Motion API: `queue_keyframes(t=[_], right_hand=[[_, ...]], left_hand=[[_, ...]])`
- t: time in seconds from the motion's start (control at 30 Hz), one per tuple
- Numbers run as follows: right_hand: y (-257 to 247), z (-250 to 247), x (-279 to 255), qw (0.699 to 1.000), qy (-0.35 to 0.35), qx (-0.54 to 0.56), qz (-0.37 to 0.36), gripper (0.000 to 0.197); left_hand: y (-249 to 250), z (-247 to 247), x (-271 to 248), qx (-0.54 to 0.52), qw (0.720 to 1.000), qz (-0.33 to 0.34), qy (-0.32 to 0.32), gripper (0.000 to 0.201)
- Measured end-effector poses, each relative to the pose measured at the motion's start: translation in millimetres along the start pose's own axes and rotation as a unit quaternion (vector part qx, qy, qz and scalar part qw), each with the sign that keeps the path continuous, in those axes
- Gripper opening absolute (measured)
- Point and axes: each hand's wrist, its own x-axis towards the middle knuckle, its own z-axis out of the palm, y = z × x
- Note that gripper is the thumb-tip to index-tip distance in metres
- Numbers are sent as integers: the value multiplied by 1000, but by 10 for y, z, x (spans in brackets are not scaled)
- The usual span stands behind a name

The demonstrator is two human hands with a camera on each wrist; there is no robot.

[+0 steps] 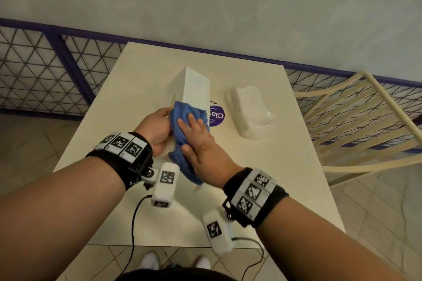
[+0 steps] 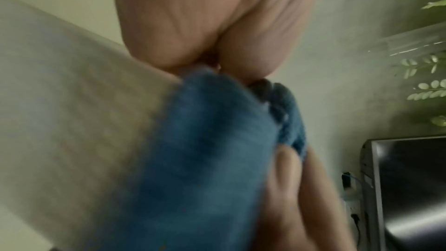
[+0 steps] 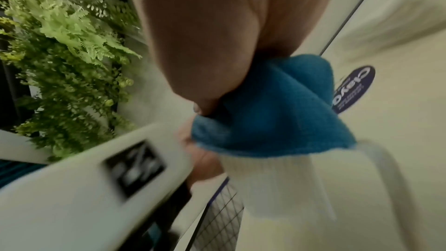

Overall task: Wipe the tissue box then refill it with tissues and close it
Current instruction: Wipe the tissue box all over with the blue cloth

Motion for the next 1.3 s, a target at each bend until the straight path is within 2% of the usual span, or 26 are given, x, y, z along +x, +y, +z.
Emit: queue_keyframes(t=[0.07,0.13,0.2,0.3,0.4,0.5,0.63,0.77,0.9,0.97,1.1,1.3], right_hand=[[106,-155,177,999,21,-3,28,55],[237,-352,391,994,55,-8,94,55],[311,-473,506,990,62,-25,127,54],[214,-375,406,994,47,-35,95,54],[32,-76,71,999,7,-39,13,57],[10,43,-67,999,-19,-26,-13,60],[127,-269,210,996,82,2,31,58],[238,-722,448,990,103,-25,93,55],[244,-985,447,983,136,10,120,43],[211,-1078,404,972,129,27,193,37],[233,-1137,305,934,140,164,286,37],[286,-887,341,875,263,204,353,21]], left_hand=[[-81,30,-14,15,1000,11,-20,27],[-140,65,-34,42,998,14,-48,35],[-165,77,-48,60,996,20,-57,37],[-101,60,-50,49,998,29,-39,35],[9,12,-80,4,999,40,-23,28],[54,-47,-124,12,998,57,-31,21],[38,-56,-182,104,988,84,-75,24],[16,-90,-305,169,973,102,-119,29],[-14,-166,-365,213,961,103,-144,29],[-5,-206,-384,236,950,107,-174,29],[65,-260,-380,324,915,127,-204,31],[160,-250,-362,463,852,136,-206,37]])
